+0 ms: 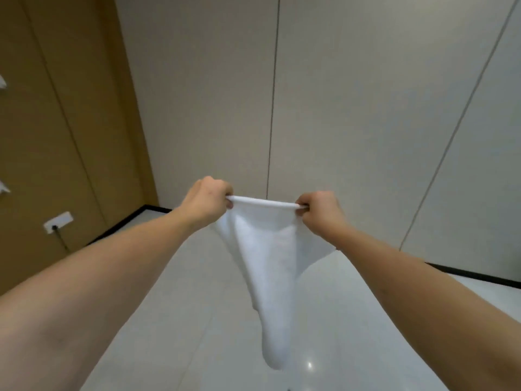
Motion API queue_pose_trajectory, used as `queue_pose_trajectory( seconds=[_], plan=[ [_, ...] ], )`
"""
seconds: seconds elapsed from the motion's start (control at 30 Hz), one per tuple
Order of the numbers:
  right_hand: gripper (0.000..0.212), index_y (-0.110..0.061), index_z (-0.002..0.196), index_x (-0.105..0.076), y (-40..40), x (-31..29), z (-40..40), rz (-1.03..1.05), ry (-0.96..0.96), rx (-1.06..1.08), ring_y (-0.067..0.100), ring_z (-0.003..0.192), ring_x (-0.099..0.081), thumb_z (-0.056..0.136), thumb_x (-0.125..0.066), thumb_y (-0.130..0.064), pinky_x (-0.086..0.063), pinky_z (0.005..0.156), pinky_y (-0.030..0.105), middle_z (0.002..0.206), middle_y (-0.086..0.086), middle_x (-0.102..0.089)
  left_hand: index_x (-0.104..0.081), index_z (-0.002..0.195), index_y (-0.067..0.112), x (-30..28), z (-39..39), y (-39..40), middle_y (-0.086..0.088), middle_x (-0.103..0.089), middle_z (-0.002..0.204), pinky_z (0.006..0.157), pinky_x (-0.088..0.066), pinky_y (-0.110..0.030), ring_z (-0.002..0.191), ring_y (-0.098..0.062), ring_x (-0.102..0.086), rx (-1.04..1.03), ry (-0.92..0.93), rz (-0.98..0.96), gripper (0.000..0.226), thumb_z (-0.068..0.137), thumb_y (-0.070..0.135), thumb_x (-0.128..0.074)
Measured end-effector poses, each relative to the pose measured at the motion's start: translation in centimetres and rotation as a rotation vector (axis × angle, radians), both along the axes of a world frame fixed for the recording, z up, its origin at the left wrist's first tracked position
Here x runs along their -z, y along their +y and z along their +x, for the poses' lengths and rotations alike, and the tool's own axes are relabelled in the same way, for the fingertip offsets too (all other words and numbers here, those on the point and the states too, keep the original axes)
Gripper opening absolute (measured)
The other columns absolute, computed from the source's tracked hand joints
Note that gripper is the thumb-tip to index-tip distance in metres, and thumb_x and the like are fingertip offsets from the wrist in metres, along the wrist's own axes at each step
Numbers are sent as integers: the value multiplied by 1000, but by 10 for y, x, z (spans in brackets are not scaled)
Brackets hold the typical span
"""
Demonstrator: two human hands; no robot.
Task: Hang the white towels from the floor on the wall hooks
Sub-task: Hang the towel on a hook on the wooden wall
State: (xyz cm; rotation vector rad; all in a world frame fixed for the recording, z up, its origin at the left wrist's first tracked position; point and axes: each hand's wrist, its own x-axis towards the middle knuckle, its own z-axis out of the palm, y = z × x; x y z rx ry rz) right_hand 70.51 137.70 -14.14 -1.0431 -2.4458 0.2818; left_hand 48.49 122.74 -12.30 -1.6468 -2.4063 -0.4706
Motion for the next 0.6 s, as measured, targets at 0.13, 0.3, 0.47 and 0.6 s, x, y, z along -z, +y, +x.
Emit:
queue_pose_trajectory(
  seconds=[0.13, 0.3, 0.47, 0.6],
  plan=[
    [19, -17, 89, -75, 35, -19, -116, -35, 30, -210, 29, 84, -63, 83, -59, -8, -55, 76, 38, 83, 9, -70, -70, 82, 20, -26, -88, -1, -3, -67, 81, 70, -54, -35, 78, -26, -62, -192, 16, 36, 5, 84, 17, -67],
    [13, -20, 76, -70, 51, -43, -249, -53, 44, -401, 30, 75, -62, 80, -62, -11, -53, 65, 32, 73, 10, -65, -68, 78, 17, -44, -172, -24, -1, -65, 77, 64, -53, -33, 74, -23, -60, -409, -4, 99, 6, 82, 13, -68],
    [14, -21, 76, -69, 37, -45, -364, -66, 56, -541, 30, 79, -61, 80, -60, -11, -51, 66, 30, 76, 8, -65, -68, 83, 20, -42, -249, -54, -2, -65, 85, 66, -51, -33, 79, -21, -59, -590, -35, 68, 5, 86, 15, -68],
    [19, -25, 73, -67, 22, -41, -449, -53, 53, -632, 28, 83, -60, 80, -58, -9, -45, 66, 26, 77, 3, -64, -71, 94, 15, -33, -320, -74, -5, -67, 91, 74, -55, -40, 84, -24, -60, -675, -26, 62, 8, 87, 15, -66]
  ],
)
